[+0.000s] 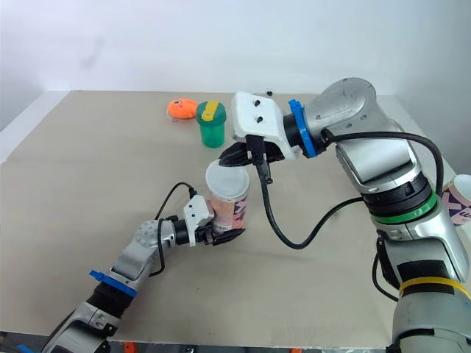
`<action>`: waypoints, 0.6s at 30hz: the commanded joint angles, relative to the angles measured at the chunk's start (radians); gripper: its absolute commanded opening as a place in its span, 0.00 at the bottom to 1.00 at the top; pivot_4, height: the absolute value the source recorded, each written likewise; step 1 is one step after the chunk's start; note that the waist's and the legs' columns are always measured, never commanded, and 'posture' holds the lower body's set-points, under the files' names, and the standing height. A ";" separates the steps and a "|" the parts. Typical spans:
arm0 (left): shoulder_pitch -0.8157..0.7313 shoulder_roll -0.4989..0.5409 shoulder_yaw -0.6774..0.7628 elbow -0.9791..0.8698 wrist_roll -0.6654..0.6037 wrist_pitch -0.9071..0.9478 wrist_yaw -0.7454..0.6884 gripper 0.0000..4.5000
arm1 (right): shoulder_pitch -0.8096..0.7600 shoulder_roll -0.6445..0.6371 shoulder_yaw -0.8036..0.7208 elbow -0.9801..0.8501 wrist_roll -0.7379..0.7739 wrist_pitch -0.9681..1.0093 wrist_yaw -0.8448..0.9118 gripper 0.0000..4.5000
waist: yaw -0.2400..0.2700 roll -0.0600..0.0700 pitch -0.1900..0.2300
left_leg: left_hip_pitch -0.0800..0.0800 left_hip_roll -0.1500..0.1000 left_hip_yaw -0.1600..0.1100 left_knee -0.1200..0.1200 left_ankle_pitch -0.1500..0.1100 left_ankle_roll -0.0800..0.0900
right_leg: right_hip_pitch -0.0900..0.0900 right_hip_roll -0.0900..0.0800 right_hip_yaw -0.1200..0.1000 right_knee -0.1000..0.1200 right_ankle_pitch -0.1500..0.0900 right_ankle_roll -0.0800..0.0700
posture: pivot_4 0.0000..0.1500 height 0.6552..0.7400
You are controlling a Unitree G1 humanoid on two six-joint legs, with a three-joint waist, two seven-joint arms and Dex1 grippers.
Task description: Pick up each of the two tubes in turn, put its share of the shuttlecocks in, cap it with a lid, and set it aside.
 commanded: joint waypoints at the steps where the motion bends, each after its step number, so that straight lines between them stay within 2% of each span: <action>1: 0.017 0.007 -0.010 0.020 0.025 0.014 0.017 0.74 | -0.016 0.000 -0.007 0.006 -0.031 -0.025 0.012 0.00 | 0.000 0.000 0.000 | 0.000 0.000 0.000 0.000 0.000 0.000 | 0.000 0.000 0.000 0.000 0.000 0.000 | 1.00 1.00; 18: 0.016 0.009 -0.013 0.023 0.028 0.019 0.012 0.74 | -0.008 0.000 0.013 -0.004 -0.081 -0.034 0.064 0.00 | 0.000 0.000 0.000 | 0.000 0.000 0.000 0.000 0.000 0.000 | 0.000 0.000 0.000 0.000 0.000 -0.001 | 1.00 1.00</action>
